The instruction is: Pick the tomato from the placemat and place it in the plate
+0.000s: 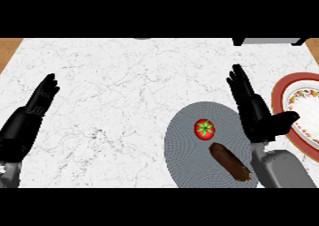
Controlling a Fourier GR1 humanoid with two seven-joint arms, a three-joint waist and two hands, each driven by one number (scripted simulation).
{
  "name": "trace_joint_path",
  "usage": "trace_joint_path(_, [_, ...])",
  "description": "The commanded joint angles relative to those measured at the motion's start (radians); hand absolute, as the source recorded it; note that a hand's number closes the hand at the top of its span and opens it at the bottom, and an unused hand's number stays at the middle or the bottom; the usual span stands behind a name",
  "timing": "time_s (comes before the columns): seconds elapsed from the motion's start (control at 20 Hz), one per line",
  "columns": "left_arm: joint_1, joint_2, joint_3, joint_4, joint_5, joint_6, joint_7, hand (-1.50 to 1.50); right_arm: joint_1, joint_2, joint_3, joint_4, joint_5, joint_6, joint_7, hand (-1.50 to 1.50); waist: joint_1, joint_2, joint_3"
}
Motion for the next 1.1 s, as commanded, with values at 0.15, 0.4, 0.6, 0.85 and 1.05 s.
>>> trace_joint_path(0.15, [-0.03,-0.072,0.054,0.18,0.032,-0.002,0.062,0.0,0.004,-0.016,-0.086,0.04,-0.018,0.045,-0.061,1.5,-0.02,-0.008,-0.027])
trace_joint_path(0.4, [0.002,-0.111,0.063,0.192,0.073,0.039,0.114,0.0,0.106,-0.151,-0.166,0.113,0.244,-0.217,-0.152,-1.5,-0.071,-0.005,-0.027])
trace_joint_path(0.6, [-0.128,-0.166,0.056,0.322,0.065,0.008,0.132,0.0,0.273,0.025,-0.127,0.048,0.16,-0.186,-0.399,-1.5,-0.042,-0.008,-0.026])
trace_joint_path(0.85, [-0.091,-0.168,0.077,0.321,0.056,-0.032,0.107,0.0,0.328,-0.029,-0.02,0.122,0.325,-0.169,-0.41,-1.5,-0.02,-0.01,-0.027])
trace_joint_path(1.05, [-0.086,-0.198,0.06,0.289,0.009,0.014,0.136,0.0,0.301,-0.12,0.018,0.011,0.415,-0.145,-0.174,-1.5,-0.016,-0.012,-0.028])
